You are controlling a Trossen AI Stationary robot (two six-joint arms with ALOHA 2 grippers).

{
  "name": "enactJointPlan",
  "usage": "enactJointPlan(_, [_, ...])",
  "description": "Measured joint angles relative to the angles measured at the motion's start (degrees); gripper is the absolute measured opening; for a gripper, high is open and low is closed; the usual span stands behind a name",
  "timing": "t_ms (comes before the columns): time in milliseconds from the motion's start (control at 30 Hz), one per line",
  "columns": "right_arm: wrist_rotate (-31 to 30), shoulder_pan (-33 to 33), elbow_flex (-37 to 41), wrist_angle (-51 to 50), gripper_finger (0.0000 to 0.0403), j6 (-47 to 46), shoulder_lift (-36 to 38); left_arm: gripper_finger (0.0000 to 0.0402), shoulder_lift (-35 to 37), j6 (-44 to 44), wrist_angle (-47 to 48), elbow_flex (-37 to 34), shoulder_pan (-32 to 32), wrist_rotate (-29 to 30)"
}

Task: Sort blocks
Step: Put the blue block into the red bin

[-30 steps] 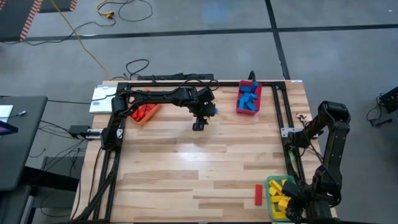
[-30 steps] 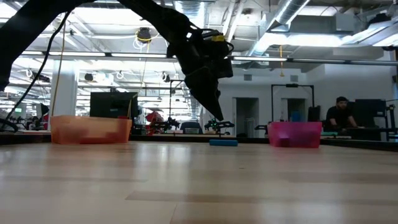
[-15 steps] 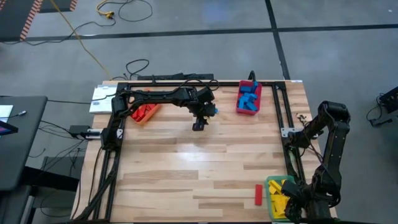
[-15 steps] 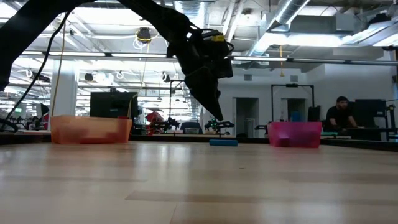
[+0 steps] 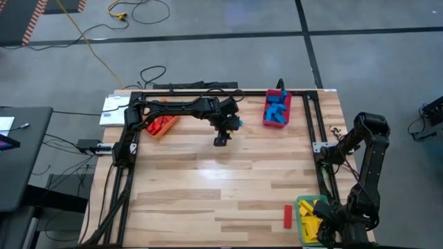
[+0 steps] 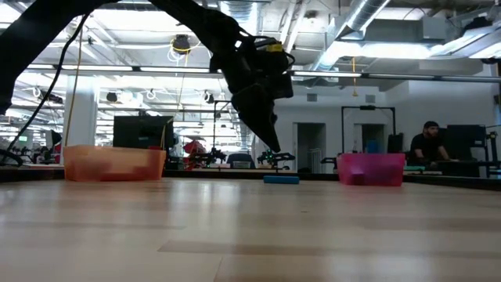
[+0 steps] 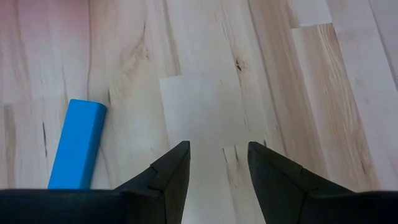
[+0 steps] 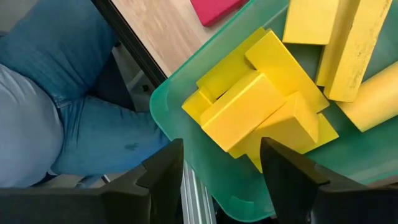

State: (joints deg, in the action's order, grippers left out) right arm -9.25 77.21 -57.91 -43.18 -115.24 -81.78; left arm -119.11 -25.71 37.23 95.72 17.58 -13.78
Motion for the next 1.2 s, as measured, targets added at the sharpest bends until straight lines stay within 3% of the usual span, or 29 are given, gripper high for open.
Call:
enactJointPlan(933, [-0.1,0.1,-2.3,0.3,0.0226,1.5,0.0,0.0156,2.4,-2.7,2.0,0.2,0.0,0.3])
enactJointPlan(1200, [-5.5,0.0,-4.1,-0.3,0.0226,5.4,0.0,0.0156,5.8,-5.5,3.4,0.2,2.4,2.6])
